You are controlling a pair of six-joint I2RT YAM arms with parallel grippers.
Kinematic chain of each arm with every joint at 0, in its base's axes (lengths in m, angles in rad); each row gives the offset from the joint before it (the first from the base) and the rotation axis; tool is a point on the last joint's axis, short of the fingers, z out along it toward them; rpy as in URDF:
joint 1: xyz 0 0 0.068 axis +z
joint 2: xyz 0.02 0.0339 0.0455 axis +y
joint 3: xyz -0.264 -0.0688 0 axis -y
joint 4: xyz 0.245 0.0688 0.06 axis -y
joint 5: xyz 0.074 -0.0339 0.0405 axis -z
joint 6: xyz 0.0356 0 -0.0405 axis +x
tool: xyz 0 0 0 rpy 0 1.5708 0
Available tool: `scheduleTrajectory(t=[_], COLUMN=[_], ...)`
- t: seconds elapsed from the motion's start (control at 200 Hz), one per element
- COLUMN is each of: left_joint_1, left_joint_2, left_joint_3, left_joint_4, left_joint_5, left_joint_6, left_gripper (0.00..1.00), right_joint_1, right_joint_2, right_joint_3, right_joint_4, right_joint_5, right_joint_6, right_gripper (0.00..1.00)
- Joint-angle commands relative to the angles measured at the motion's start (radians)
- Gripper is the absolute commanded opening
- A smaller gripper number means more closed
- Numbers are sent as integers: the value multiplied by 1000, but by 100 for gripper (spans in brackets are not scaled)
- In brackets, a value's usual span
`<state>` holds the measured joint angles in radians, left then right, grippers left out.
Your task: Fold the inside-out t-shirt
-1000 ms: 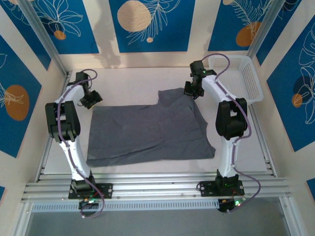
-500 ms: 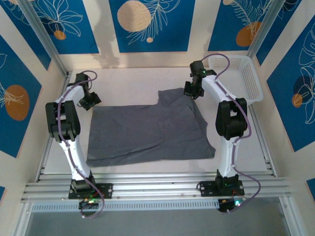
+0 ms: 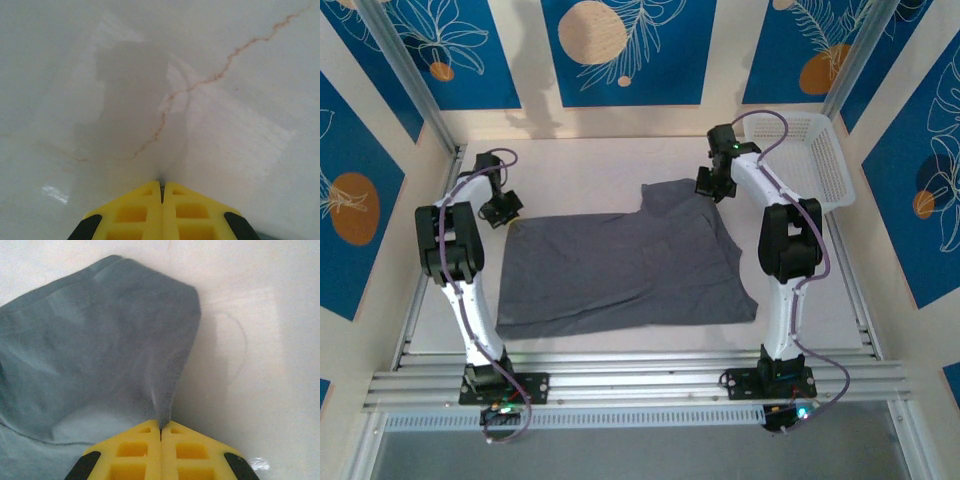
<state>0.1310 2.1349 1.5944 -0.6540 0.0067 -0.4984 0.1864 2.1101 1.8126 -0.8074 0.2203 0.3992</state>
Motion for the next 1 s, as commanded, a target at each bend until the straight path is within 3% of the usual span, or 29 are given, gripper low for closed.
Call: scheduleTrajectory(t=[0.0, 0.265, 0.46, 0.74, 0.995], left_joint_1=[35, 37, 36, 41, 53], left_joint_2=[-45, -68, -165, -409, -457], left_joint_3=[-17, -24, -44, -335, -410], left_joint_4=[-39, -24, -41, 36, 15], left_joint_5=[-37, 58, 51, 10, -21], left_joint_6=[-13, -19, -9, -18, -7], left_gripper=[0, 0, 0, 0, 0], right_joint_1=[-39, -41, -56, -102, -111], right_joint_2=[4, 13, -36, -226, -296], right_joint_3=[-14, -13, -21, -394, -402], right_joint_4=[-7, -13, -20, 145, 105], right_joint_5=[11, 2, 0, -31, -50], right_joint_6=[6, -7, 1, 100, 66], right_gripper=[0, 0, 0, 0, 0])
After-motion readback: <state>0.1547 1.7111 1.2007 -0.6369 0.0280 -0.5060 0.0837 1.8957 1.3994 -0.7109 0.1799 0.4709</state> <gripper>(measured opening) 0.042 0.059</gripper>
